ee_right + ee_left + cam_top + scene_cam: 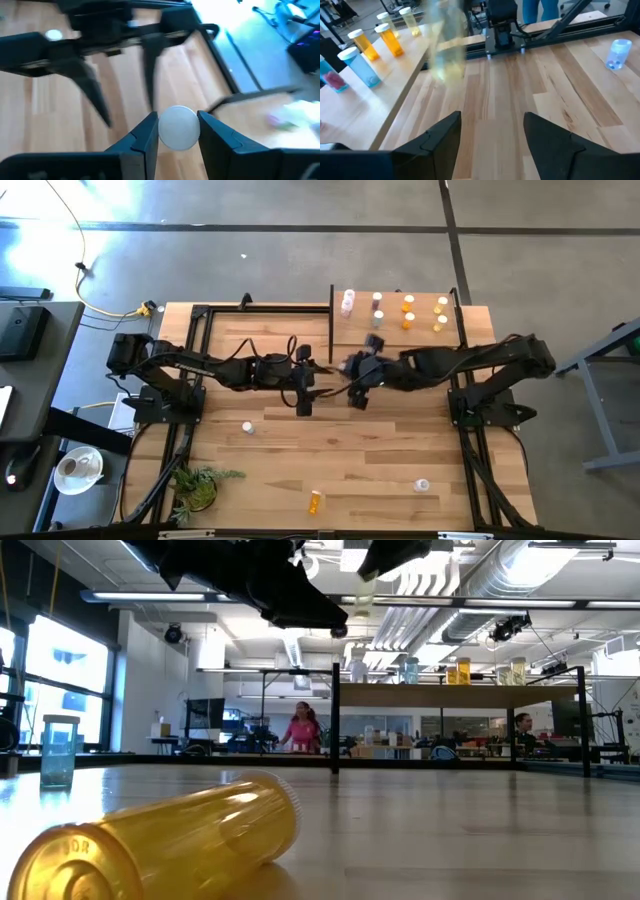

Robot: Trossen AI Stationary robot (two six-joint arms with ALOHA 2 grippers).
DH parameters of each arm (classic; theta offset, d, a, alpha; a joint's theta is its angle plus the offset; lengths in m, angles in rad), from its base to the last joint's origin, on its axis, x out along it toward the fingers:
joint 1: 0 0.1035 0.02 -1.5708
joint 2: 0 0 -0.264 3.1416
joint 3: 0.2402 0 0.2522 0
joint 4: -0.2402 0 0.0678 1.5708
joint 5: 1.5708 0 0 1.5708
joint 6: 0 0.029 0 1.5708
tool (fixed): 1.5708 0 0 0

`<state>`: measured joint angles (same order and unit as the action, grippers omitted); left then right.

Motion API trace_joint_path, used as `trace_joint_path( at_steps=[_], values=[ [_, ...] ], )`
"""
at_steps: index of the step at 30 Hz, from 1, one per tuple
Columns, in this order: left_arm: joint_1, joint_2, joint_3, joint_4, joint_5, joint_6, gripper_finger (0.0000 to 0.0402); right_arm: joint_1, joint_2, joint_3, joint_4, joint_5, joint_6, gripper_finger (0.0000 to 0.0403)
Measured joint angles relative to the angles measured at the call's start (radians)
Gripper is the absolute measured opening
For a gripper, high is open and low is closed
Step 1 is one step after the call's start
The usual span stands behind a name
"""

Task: Pick and place medicine bottles onto shelf by color
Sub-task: Put the yellow pill bottle on the shelf aligned with the other yellow pill bottles

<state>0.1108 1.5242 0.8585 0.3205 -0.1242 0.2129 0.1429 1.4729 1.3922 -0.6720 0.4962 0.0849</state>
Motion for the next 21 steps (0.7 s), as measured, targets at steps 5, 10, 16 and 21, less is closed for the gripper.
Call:
trace_joint_path(
  at_steps=[5,10,16,21],
  values=[
    [-0.001,0.0,0.0,-0.001,0.0,0.0,0.0204,-0.021,-0.09,0.0,-0.08,0.066,0.009,0.0103],
    [-0.001,0.0,0.0,-0.001,-0.001,0.0,0.0203,-0.051,-0.171,0.0,-0.173,0.131,0.04,0.0103],
    [-0.001,0.0,0.0,-0.008,-0.001,-0.001,0.0203,-0.092,-0.242,0.0,-0.397,0.236,0.21,0.0103],
    [-0.001,0.0,0.0,-0.009,-0.001,-0.004,0.0204,-0.11,-0.29,0.0,-0.555,0.28,0.355,0.0103]
  ],
)
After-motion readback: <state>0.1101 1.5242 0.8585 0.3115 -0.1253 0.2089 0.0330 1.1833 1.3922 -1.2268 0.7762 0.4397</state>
